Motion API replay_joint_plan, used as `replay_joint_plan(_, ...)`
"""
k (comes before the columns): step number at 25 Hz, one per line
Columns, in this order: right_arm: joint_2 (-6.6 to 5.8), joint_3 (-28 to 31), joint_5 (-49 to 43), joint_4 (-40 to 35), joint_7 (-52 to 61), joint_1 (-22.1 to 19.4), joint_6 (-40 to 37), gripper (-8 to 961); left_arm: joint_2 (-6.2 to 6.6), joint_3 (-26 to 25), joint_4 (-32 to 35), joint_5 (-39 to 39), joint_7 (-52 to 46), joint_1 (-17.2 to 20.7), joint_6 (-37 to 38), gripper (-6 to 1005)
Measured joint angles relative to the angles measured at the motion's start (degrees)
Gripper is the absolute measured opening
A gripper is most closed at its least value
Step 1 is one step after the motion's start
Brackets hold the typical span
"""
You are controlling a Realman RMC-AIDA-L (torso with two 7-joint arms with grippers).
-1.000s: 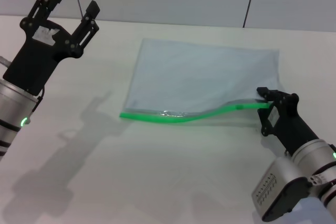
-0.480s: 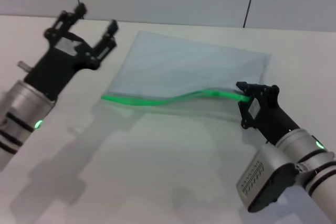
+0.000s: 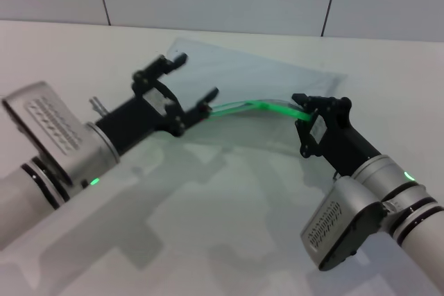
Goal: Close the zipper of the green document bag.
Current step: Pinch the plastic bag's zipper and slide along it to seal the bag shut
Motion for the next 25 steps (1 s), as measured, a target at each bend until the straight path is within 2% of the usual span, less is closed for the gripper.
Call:
replay_joint_plan(12,0.3,0.0,-3.5,-0.3,0.0,0.1,-0.1,49,-0.24,0.0,-3.1,4.4,14.9,-2.1,-2.0,635)
replay_joint_plan(25,0.32,0.0,-6.7,-1.1,0.2,0.3,-0.1,51,-0.24,0.0,-3.4,5.0,20.8,-3.3,-2.1,625)
